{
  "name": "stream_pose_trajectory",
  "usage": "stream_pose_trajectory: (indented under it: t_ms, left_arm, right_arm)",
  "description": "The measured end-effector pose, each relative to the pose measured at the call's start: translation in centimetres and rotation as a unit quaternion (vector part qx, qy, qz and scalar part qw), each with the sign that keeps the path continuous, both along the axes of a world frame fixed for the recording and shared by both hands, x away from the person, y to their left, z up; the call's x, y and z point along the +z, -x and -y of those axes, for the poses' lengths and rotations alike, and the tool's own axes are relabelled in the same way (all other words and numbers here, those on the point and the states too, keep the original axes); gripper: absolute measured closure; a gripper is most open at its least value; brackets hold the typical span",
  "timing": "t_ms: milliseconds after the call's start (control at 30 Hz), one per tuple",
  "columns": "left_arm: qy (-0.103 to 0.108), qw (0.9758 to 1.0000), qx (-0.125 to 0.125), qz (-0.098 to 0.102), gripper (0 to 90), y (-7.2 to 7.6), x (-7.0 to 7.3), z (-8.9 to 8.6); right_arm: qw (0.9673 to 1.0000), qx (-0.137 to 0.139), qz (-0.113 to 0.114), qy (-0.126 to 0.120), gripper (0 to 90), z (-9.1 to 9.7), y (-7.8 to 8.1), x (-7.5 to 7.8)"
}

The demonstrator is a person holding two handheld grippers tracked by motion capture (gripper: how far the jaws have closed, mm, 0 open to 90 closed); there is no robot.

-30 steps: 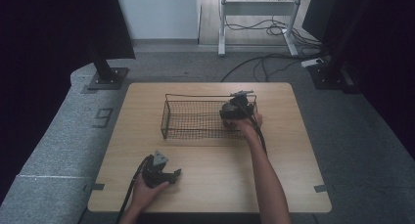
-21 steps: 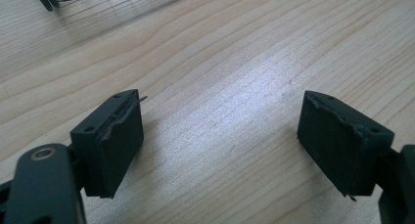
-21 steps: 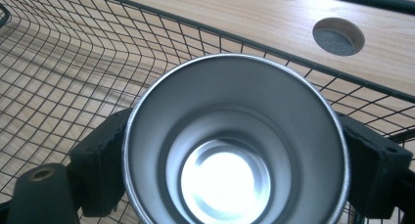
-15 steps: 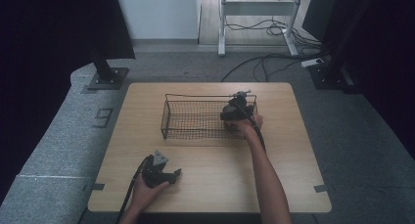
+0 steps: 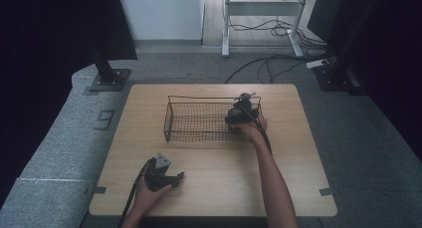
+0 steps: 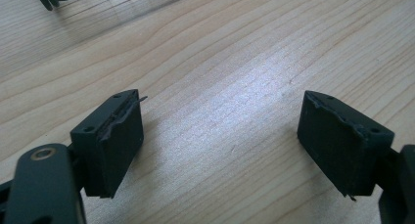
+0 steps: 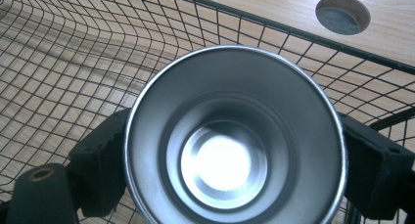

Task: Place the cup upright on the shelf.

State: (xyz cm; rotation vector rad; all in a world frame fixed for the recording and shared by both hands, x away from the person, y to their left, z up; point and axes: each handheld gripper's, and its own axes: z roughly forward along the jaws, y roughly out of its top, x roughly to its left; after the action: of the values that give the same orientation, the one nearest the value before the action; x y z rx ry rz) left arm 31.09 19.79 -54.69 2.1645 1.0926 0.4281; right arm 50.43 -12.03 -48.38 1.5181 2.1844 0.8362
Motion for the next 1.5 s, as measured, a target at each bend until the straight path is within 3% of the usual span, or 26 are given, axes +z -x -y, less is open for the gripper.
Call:
stream_pose_trajectory:
  t_ms: [300, 467, 500, 700, 733, 900, 1233, 1500]
  left_arm:
    - [0.000, 1.0000, 0.000, 0.000, 17.2, 0.0, 0.0, 0.0]
    - [0.000, 1.0000, 0.000, 0.000, 17.2, 0.0, 0.0, 0.0]
    - [0.000, 1.0000, 0.000, 0.000, 17.2, 0.0, 0.0, 0.0]
    - [0.000, 1.0000, 0.000, 0.000, 17.2, 0.0, 0.0, 0.0]
    - [-0.001, 1.0000, -0.001, -0.001, 17.2, 0.0, 0.0, 0.0]
    - [-0.001, 1.0000, -0.001, -0.001, 17.2, 0.0, 0.0, 0.0]
    - [0.000, 1.0000, 0.000, 0.000, 17.2, 0.0, 0.0, 0.0]
    - [-0.001, 1.0000, -0.001, -0.001, 17.2, 0.0, 0.0, 0.0]
  right_arm:
    - [0.9987, 0.000, 0.044, -0.027, 9.8, 0.4, 0.7, 1.2]
    - [0.9957, 0.005, 0.075, -0.055, 11.3, 0.9, 1.5, 2.3]
    - [0.9941, 0.008, 0.090, -0.060, 11.9, 1.2, 2.0, 2.8]
    - [0.9909, 0.016, 0.112, -0.072, 12.6, 1.7, 3.4, 3.9]
    - [0.9904, 0.019, 0.116, -0.074, 12.9, 1.9, 4.2, 4.1]
    - [0.9889, 0.029, 0.121, -0.081, 13.0, 2.4, 5.9, 4.0]
    - [0.9797, 0.043, 0.157, -0.117, 15.0, 5.9, 11.1, 3.2]
    - [0.9775, 0.047, 0.166, -0.122, 16.0, 7.9, 14.5, 1.6]
